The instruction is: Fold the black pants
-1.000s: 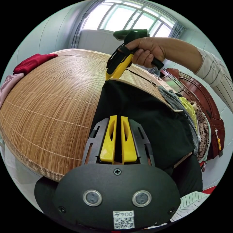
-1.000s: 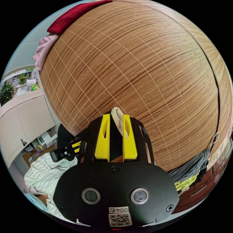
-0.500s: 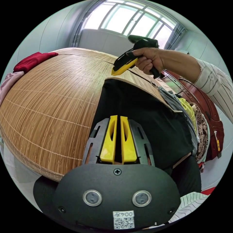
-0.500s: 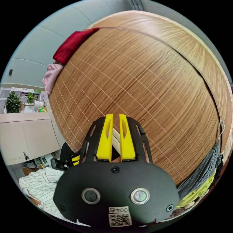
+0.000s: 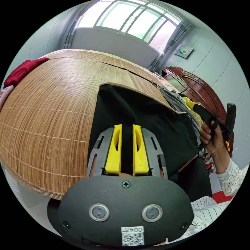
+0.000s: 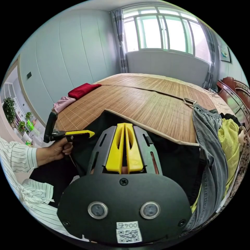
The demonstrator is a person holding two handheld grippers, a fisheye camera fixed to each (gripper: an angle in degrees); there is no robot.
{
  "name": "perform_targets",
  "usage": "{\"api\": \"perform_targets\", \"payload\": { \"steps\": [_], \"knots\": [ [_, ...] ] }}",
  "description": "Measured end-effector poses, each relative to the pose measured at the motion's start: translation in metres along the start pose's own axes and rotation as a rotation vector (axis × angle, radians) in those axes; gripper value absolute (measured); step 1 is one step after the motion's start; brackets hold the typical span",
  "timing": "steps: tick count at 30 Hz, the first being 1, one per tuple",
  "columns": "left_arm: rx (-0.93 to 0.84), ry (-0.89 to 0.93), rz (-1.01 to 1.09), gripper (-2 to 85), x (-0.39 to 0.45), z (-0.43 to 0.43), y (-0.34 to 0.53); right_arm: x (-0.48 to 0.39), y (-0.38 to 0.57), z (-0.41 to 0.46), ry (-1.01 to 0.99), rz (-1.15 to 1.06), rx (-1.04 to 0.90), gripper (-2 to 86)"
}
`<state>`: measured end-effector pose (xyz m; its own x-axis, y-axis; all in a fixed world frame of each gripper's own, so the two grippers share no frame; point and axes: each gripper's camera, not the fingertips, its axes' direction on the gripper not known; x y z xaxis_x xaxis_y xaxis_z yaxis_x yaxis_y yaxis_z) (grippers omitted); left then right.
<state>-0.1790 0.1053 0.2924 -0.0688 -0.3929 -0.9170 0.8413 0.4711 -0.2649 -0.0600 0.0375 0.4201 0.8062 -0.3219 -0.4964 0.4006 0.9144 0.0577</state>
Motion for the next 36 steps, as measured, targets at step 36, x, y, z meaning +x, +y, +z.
{"api": "perform_targets", "payload": {
  "steps": [36],
  "knots": [
    [0.019,-0.182,0.205,0.5,0.094,0.008,-0.092,0.075,0.164,-0.042,0.145,0.035,-0.102,6.0]
  ]
}}
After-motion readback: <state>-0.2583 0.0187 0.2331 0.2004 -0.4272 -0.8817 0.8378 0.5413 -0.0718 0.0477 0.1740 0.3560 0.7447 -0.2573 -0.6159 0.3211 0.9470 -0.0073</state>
